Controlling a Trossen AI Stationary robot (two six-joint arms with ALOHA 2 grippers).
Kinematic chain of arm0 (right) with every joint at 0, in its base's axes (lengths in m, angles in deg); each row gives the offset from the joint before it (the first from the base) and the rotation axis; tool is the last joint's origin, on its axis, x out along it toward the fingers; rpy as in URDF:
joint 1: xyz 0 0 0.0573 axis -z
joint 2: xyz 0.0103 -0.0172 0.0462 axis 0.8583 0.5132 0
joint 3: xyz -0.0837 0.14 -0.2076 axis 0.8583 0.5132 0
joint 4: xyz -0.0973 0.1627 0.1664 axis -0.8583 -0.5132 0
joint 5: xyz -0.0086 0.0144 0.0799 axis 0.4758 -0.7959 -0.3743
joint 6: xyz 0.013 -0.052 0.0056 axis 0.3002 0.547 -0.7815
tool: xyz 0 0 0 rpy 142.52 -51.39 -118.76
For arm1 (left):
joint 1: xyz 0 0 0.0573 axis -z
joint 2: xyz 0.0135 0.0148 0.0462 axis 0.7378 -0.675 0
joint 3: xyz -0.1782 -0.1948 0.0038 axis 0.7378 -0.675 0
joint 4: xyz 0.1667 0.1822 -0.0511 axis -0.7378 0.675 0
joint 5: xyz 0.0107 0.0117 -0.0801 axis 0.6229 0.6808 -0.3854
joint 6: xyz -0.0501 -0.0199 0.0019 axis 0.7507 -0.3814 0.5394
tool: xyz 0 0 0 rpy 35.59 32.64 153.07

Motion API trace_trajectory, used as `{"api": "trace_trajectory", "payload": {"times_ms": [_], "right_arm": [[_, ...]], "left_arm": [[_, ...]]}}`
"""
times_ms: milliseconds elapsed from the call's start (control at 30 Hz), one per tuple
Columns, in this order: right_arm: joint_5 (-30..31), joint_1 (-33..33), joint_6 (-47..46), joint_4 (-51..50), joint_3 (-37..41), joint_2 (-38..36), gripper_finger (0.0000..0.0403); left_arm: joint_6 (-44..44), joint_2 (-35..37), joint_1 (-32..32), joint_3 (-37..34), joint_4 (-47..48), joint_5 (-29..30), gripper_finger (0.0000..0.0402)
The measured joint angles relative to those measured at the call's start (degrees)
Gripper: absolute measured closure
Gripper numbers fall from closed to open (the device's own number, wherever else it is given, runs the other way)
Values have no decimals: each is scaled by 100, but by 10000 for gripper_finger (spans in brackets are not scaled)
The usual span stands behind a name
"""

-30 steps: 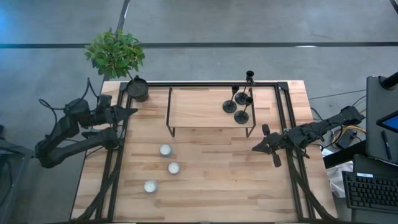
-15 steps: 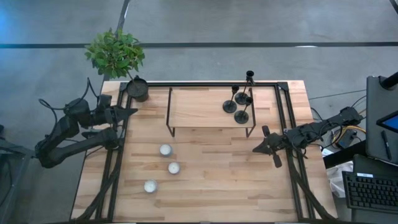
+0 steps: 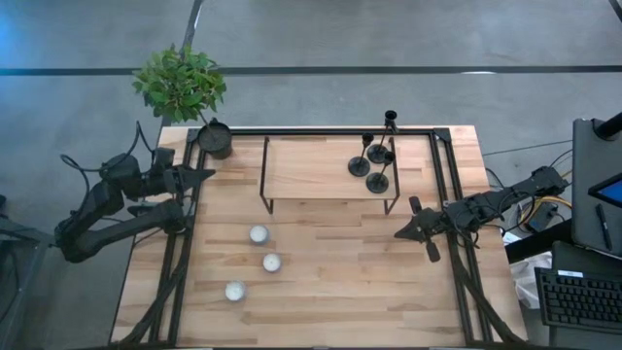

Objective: Pick & Place candle stick holders
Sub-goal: Put the blue scented candle on the shelf

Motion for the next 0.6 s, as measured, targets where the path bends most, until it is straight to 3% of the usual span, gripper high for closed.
{"api": "trace_trajectory", "payload": {"times_ms": [600], "right_arm": [[2,0,2,4,-2,0,394]], "left_arm": [[138,-4,-2,-2,22,197,161]]}}
